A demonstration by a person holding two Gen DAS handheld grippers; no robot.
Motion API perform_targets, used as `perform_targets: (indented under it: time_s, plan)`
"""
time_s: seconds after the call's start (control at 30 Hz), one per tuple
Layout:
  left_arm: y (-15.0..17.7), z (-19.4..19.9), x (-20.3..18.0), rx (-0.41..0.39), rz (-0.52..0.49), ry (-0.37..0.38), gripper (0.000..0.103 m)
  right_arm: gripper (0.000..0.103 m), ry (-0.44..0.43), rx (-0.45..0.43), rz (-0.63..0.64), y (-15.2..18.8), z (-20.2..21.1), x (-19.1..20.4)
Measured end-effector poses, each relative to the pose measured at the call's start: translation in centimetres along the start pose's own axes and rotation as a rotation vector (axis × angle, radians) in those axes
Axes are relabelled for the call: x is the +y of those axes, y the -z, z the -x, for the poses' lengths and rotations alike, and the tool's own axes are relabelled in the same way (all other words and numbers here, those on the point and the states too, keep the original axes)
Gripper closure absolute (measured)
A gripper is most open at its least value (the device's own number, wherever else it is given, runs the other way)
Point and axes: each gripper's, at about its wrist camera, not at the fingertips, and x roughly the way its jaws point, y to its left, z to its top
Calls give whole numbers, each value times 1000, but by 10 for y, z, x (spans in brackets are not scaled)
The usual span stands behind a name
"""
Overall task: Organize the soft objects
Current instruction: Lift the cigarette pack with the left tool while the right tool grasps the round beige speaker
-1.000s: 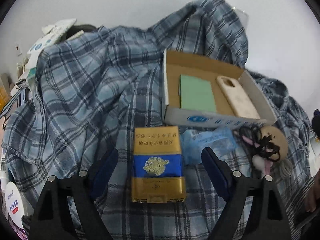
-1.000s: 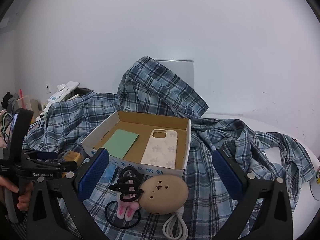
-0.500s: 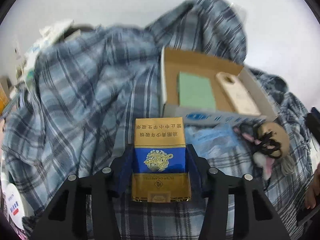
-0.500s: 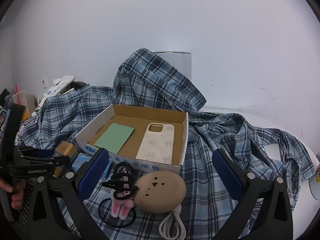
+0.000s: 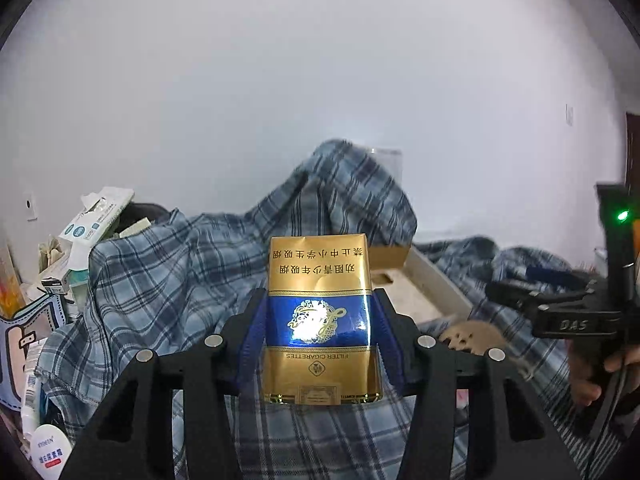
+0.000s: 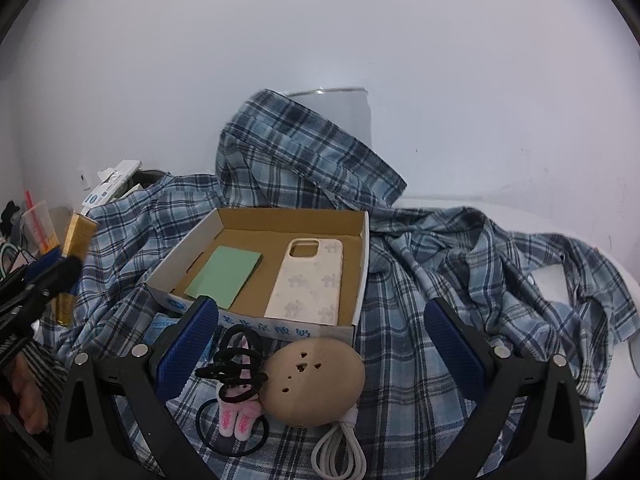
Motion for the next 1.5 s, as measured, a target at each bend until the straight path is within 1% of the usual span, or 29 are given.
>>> perform_targets:
  time_s: [0.07,0.13,0.17,0.23,0.27,0.37,0.47,0.67,0.7,0.73,0.8,0.97,1.07,1.1,1.2,1.33,1.4,1.43,1.5]
  plan:
    - [-1,4,2,-20,9,7,50,5,31,41,3,1,-8,-2]
    - [-3,4,3,-24,9,9,50,19,33,83,15,3,-16,-3]
    - [-4,4,4,-25,11,1,50,21,46,111,24,4,-21,-3]
    - [-4,2,5,-18,18,2,50,29,70,160,40,8,-30,-4]
    - [-3,0,6,-13,20,1,50,30,73,189,45,10,-34,-5]
    - [-2,-1,6,-1,23,-1,50,31,59,265,56,18,-47,-6]
    - [-1,0,7,-6,27,-15,49,31,58,305,84,24,-54,-1]
    - [-1,-3,7,8,27,-14,49,31,47,300,166,29,-52,15]
    - [-1,-3,7,8,27,-14,49,29,46,300,170,30,-52,15]
    - [-1,-3,7,9,26,-13,49,24,44,305,170,30,-53,15]
    - [-1,-3,7,9,25,-13,49,20,45,313,159,32,-54,12]
    - [0,-3,5,11,17,-9,49,18,17,321,150,32,-57,11]
    - [0,-3,5,11,16,-8,49,15,-28,349,192,36,-58,20]
    - [0,-3,5,12,17,-8,49,15,-22,345,217,38,-57,25]
    - [0,-4,4,12,17,-7,49,15,11,318,250,37,-55,30]
    - [1,-5,4,17,14,-4,49,15,-23,355,204,36,-62,20]
    - [1,-5,3,17,10,-2,49,15,-30,358,201,37,-62,20]
    - [1,-5,3,17,9,-1,49,24,-32,354,204,37,-61,21]
    - [2,-4,3,15,6,-1,49,28,-18,342,223,37,-58,23]
